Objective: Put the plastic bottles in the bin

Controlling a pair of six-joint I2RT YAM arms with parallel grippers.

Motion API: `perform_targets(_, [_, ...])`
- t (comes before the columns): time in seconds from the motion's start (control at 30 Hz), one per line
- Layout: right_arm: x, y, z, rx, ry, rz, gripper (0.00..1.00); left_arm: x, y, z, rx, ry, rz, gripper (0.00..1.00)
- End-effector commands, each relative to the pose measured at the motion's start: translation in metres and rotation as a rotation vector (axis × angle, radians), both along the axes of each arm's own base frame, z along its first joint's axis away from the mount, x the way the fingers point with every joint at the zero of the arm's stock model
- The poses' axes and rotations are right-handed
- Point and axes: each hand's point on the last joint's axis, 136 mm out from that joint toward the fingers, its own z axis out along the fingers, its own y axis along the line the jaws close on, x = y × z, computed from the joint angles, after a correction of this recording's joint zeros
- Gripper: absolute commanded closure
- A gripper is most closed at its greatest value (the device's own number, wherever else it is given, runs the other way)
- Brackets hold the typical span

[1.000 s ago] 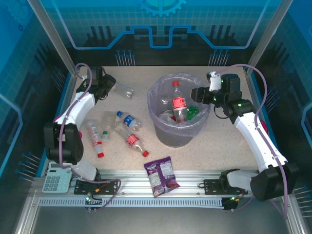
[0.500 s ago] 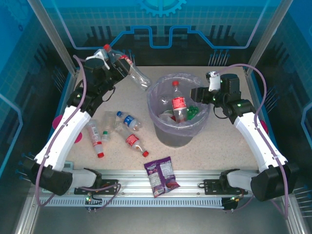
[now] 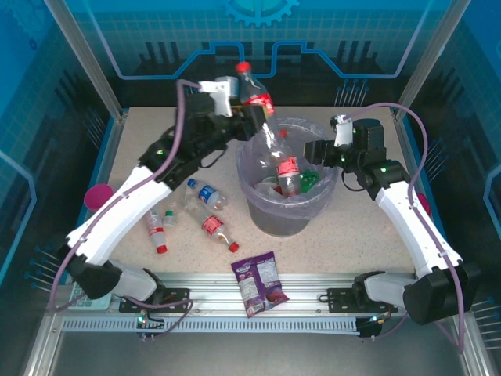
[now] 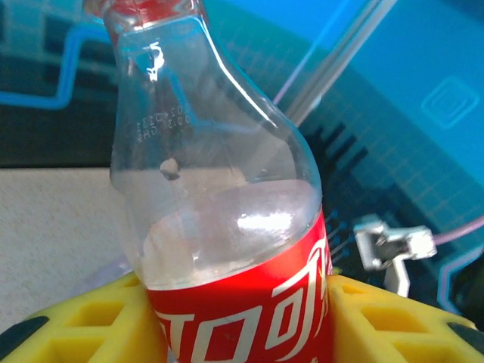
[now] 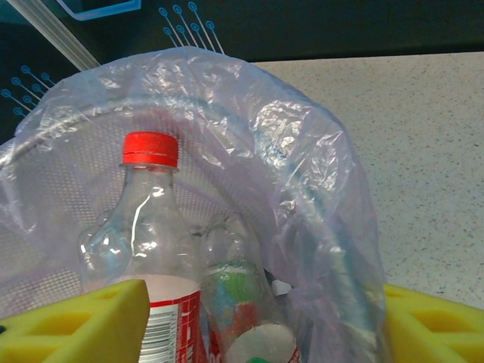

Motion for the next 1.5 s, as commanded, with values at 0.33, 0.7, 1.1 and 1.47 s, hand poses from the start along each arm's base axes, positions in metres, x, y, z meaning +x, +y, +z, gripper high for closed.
perform_targets(0.33, [-0.010, -0.025, 0.054, 0.101, -0.127, -0.068, 0.22, -0.006, -0.074, -0.046, 0.088, 0.101, -0.167, 0.54])
perform_targets(0.7, [-0.013, -0.039, 0.041, 0.125, -0.114, -0.112, 0.22, -0.020, -0.108, -0.080, 0.137, 0.166, -0.208, 0.54])
perform_targets(1.1, [-0.016, -0.043, 0.044, 0.137, -0.129, -0.115, 0.22, -0.020, -0.108, -0.122, 0.233, 0.211, -0.148, 0.39])
perform_targets(1.47, [-0.016, -0.047, 0.050, 0.154, -0.156, -0.129, 0.22, -0.006, -0.090, -0.089, 0.159, 0.067, -0.024, 0.45])
